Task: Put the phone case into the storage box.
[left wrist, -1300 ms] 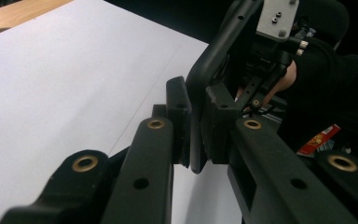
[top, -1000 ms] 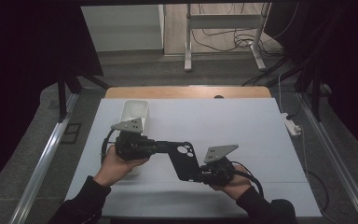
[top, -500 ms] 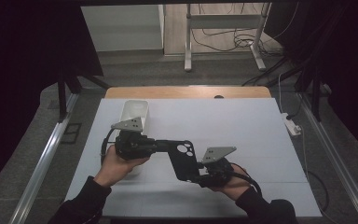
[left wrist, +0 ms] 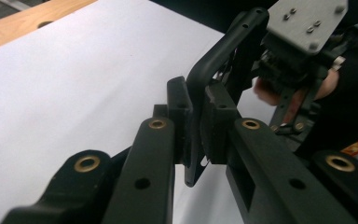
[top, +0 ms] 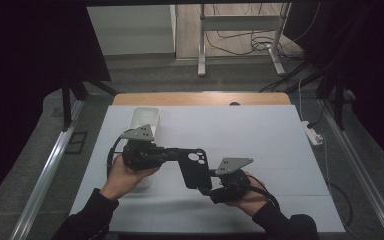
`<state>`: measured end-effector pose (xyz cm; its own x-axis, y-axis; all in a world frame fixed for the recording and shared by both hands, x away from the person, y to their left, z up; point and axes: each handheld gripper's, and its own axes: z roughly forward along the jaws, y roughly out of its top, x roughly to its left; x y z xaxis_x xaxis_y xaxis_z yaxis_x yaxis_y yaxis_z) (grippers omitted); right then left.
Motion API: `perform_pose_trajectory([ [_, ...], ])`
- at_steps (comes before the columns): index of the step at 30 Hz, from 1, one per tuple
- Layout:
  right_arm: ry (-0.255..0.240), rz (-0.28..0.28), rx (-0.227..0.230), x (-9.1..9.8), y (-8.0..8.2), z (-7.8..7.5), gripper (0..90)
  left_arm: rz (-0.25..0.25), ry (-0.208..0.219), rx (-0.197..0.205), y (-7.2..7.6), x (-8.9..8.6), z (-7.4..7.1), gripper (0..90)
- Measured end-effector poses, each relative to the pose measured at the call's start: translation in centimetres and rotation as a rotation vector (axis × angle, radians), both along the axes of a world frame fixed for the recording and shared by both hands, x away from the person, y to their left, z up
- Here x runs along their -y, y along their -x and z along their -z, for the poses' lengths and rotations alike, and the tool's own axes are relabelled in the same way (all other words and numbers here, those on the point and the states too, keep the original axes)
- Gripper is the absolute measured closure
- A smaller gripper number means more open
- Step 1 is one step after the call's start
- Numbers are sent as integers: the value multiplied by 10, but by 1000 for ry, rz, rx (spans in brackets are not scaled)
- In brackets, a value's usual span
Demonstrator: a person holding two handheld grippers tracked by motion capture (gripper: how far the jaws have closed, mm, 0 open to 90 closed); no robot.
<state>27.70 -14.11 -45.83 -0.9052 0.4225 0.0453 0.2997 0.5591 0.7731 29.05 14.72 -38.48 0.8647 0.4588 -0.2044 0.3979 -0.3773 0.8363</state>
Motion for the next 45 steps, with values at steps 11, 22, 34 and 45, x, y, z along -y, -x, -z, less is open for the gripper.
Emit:
perform_pose_trajectory([
  [11,15,90,-55,20,2,-4,152,-39,-18,33,1,-9,-7,825],
  [22,70,164,-54,37,10,-3,0,-78,-18,46,0,-29,-17,824],
  [34,94,224,-21,58,20,-7,0,-107,-23,42,-3,-48,-26,824],
  [45,76,292,-12,84,28,-8,0,-153,-30,63,-3,-69,-41,824],
])
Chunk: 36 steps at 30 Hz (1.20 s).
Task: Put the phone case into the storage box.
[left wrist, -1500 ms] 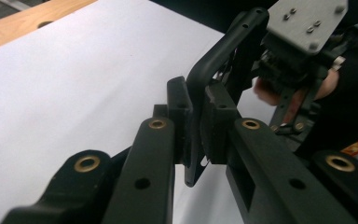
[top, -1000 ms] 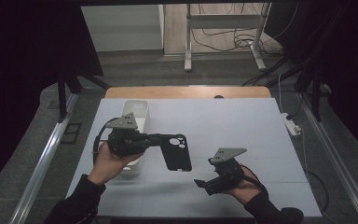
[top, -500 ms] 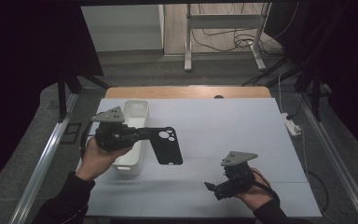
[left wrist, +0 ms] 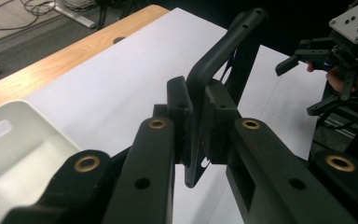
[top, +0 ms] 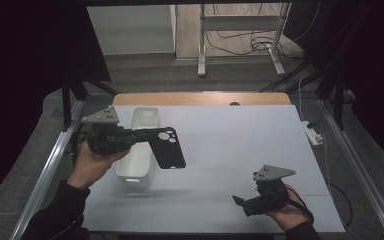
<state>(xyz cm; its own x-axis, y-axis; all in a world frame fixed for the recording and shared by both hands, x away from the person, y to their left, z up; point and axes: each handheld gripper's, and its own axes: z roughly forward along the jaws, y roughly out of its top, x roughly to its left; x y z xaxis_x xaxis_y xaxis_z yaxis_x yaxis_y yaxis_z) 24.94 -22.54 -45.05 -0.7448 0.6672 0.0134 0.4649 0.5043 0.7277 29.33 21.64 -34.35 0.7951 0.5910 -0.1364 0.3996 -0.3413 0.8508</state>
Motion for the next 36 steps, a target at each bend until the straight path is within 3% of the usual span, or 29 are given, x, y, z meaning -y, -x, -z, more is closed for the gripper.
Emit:
perform_pose_trajectory([
  [23,-33,120,-4,38,15,2,0,-90,-34,13,-2,-44,-17,824],
  [36,-59,161,-3,48,22,3,0,-142,-60,6,2,-71,-12,824],
])
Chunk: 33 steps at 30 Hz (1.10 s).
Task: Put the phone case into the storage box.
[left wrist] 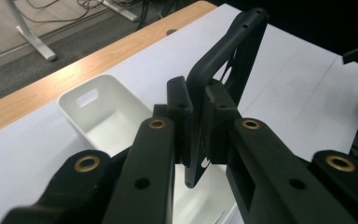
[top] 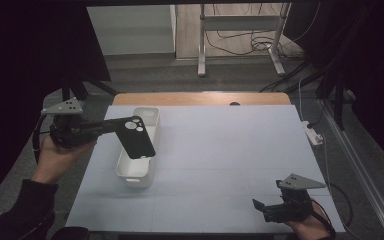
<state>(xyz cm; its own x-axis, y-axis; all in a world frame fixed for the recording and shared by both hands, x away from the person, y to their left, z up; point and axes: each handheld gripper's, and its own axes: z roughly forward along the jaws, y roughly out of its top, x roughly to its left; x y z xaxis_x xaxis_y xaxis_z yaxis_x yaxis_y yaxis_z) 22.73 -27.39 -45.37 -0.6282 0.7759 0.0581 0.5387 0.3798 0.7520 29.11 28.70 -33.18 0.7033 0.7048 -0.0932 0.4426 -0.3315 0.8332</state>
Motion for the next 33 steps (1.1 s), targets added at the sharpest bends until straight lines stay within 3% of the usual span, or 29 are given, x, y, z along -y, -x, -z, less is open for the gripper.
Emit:
perform_pose_trajectory([
  [12,-13,10,0,2,1,0,0,-29,-16,-15,-8,-10,17,824],
  [33,-15,7,6,3,2,0,0,-46,-50,-43,-36,-7,47,824],
])
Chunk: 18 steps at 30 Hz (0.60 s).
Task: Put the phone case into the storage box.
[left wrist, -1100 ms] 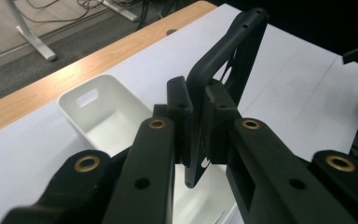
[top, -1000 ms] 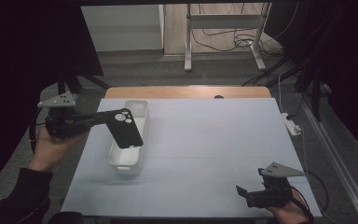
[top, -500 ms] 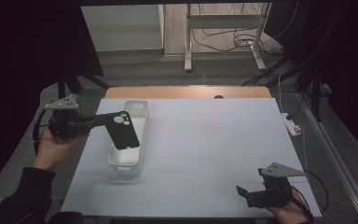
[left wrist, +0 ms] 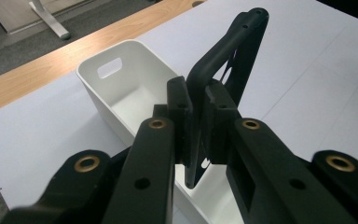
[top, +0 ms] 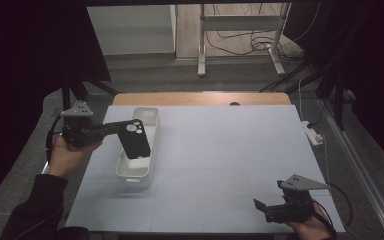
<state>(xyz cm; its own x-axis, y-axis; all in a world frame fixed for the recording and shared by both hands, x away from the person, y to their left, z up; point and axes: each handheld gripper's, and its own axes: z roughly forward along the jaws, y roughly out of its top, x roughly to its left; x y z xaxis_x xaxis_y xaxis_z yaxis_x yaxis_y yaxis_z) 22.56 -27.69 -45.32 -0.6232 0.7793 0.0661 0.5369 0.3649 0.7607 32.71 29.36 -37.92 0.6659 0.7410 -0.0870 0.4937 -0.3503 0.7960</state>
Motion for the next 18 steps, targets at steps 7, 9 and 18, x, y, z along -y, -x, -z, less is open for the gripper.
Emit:
perform_pose_trajectory([
  [7,-7,6,13,1,1,0,0,-9,-2,4,-13,-2,8,824],
  [9,-5,8,15,1,1,0,0,-9,-5,3,-16,-2,10,824],
  [18,4,6,10,0,1,0,0,-25,-24,3,-34,0,20,824],
])
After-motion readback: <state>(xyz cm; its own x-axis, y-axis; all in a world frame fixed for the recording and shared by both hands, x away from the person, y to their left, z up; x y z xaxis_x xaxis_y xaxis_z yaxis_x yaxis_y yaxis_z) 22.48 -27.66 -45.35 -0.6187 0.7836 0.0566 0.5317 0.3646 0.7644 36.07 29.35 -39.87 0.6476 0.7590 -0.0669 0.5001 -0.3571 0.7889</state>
